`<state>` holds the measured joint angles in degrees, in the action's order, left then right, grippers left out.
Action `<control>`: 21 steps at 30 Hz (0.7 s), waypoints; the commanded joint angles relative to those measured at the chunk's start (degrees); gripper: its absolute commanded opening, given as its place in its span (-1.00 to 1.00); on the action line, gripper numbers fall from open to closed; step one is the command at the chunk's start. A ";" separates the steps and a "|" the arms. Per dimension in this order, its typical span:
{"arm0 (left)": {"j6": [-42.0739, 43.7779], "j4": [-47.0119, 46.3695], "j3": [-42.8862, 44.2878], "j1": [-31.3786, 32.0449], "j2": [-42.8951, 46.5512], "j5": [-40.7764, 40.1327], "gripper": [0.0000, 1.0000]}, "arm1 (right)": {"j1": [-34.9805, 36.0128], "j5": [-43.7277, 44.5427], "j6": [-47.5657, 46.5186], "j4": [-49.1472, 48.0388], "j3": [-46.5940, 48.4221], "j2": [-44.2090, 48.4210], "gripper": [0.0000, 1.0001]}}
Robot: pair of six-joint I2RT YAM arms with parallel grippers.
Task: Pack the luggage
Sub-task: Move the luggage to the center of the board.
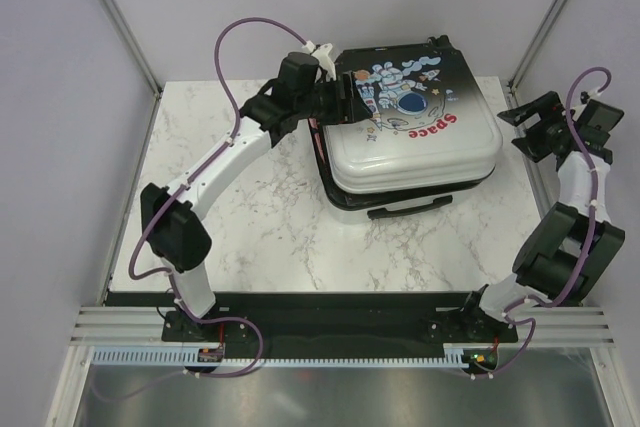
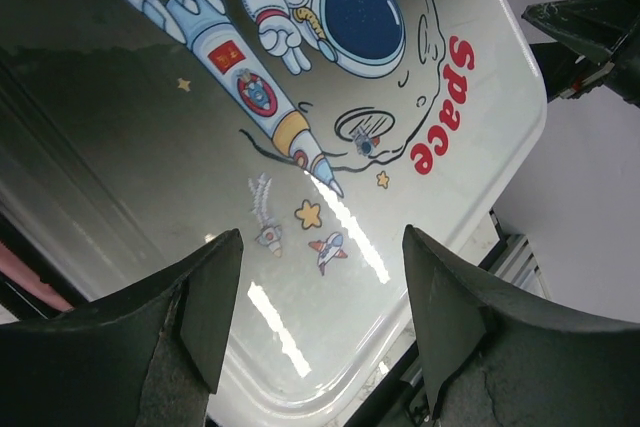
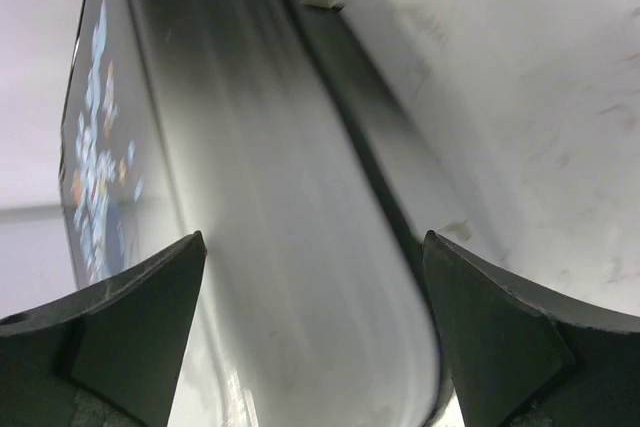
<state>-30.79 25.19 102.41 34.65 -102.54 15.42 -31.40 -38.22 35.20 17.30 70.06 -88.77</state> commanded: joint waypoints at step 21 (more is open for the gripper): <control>1.87 -2.07 5.96 1.99 -4.42 0.58 0.43 | 9.68 17.12 -9.70 3.26 5.26 -10.36 0.91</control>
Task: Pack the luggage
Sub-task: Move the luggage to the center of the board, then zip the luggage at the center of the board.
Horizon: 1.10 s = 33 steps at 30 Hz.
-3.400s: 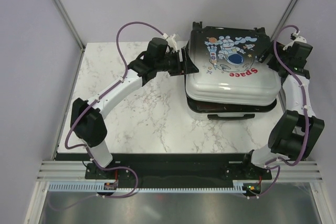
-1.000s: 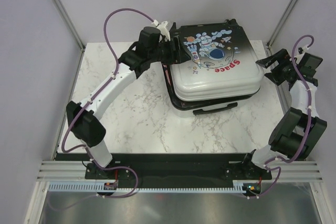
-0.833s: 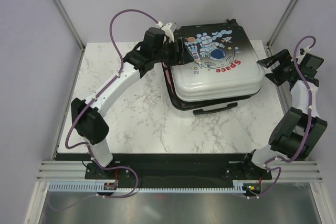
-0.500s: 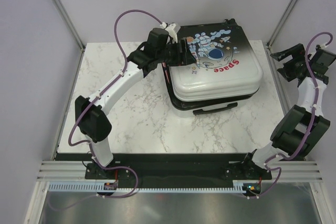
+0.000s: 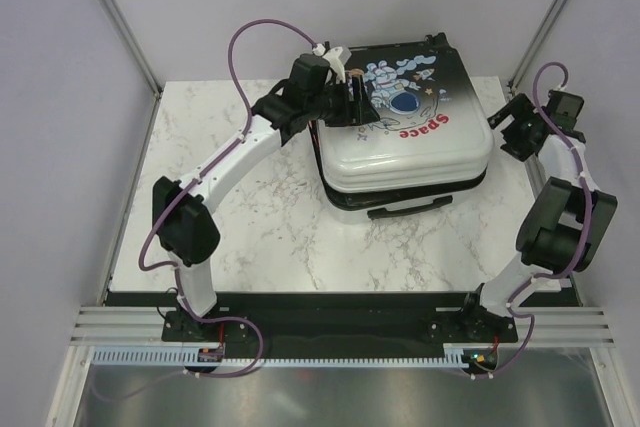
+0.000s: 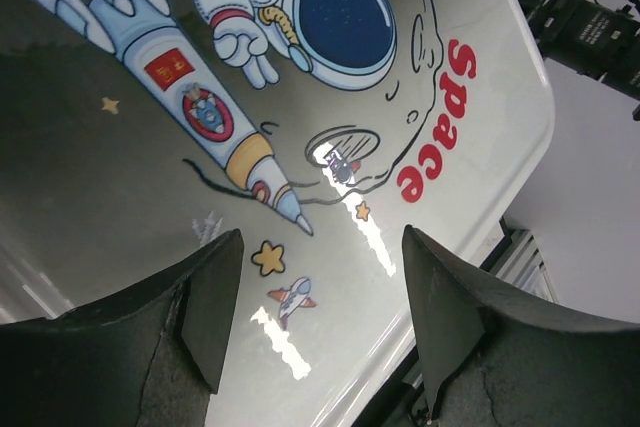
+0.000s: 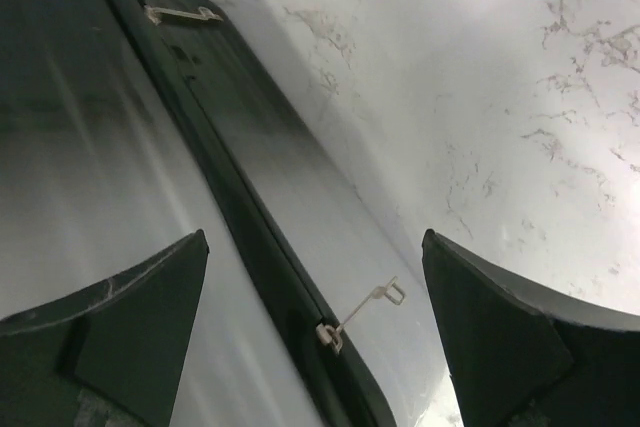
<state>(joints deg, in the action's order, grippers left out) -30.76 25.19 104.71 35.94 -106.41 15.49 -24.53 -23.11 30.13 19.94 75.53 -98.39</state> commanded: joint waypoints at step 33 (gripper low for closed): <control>-2.87 -0.05 -4.93 -4.98 8.13 -2.31 0.45 | 16.62 -28.01 -20.80 3.70 -24.36 21.48 0.88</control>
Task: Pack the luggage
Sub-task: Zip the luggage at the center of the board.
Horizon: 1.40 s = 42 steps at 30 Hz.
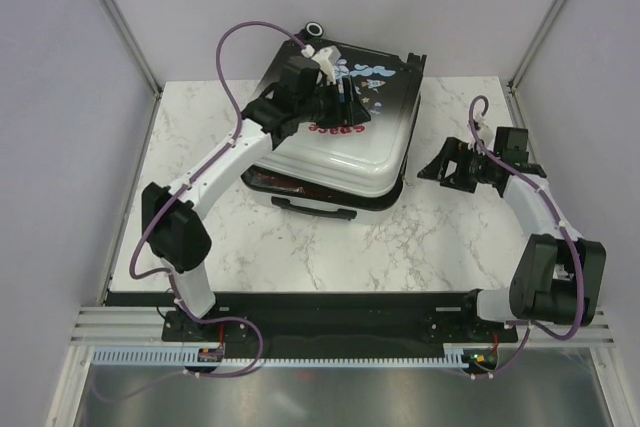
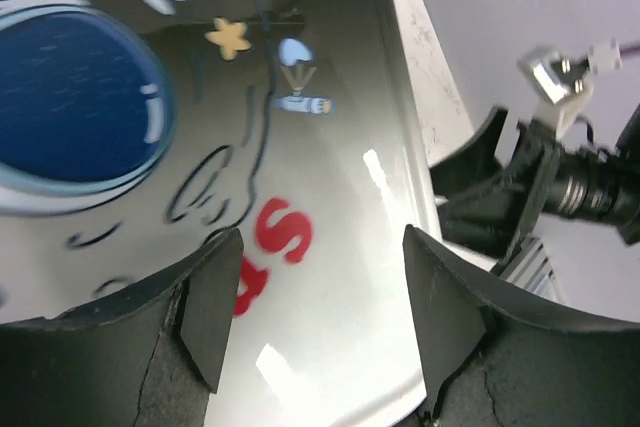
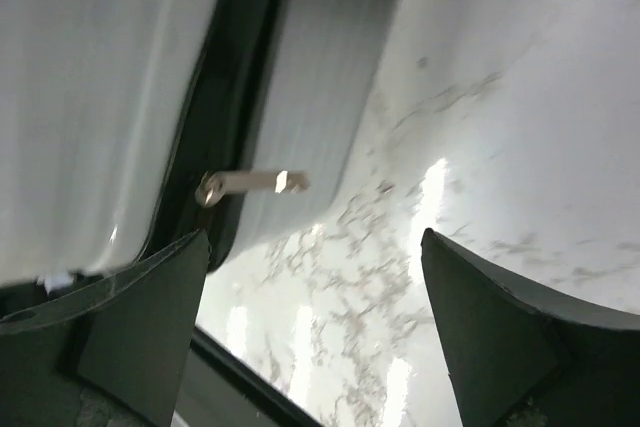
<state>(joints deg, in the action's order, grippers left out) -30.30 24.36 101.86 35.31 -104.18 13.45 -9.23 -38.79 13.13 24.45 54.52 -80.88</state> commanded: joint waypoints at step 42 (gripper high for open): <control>-2.48 -3.79 -24.96 -32.94 22.62 12.12 0.47 | 6.42 -26.25 0.85 -31.14 -16.38 0.46 0.14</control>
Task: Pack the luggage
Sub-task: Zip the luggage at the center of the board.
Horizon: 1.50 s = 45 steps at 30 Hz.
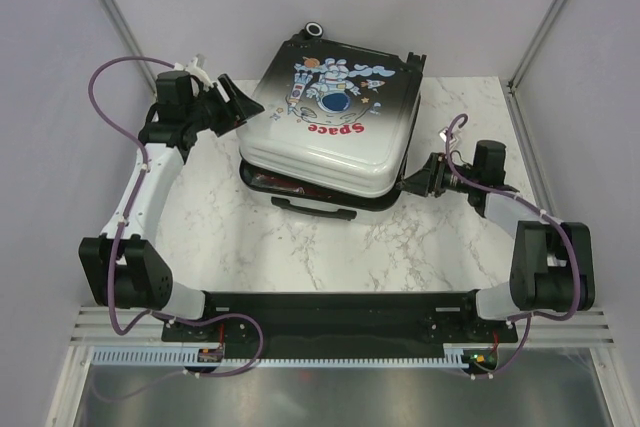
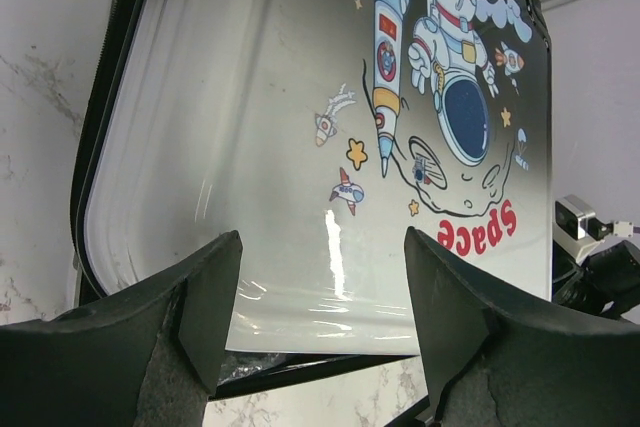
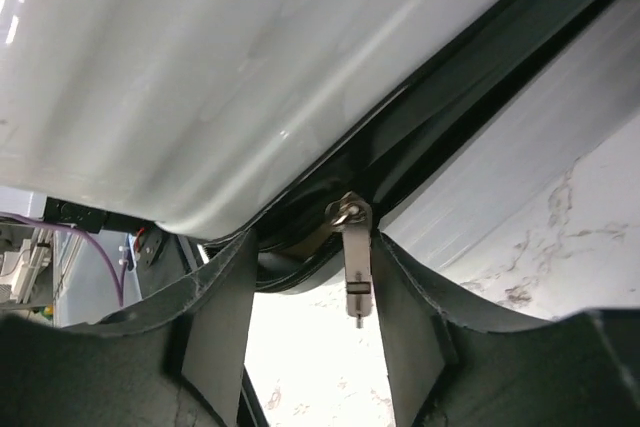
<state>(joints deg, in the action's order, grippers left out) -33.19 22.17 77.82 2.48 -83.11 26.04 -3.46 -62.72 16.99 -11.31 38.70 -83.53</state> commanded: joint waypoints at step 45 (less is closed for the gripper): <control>1.99 -4.07 -4.08 -0.11 3.48 -6.70 0.44 | 4.61 1.90 -10.23 35.83 5.60 7.94 -1.00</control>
<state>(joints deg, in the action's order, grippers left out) -32.53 19.35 74.78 2.37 -82.11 21.52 0.32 -55.70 8.45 18.11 44.97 -79.33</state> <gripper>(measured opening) 0.720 0.031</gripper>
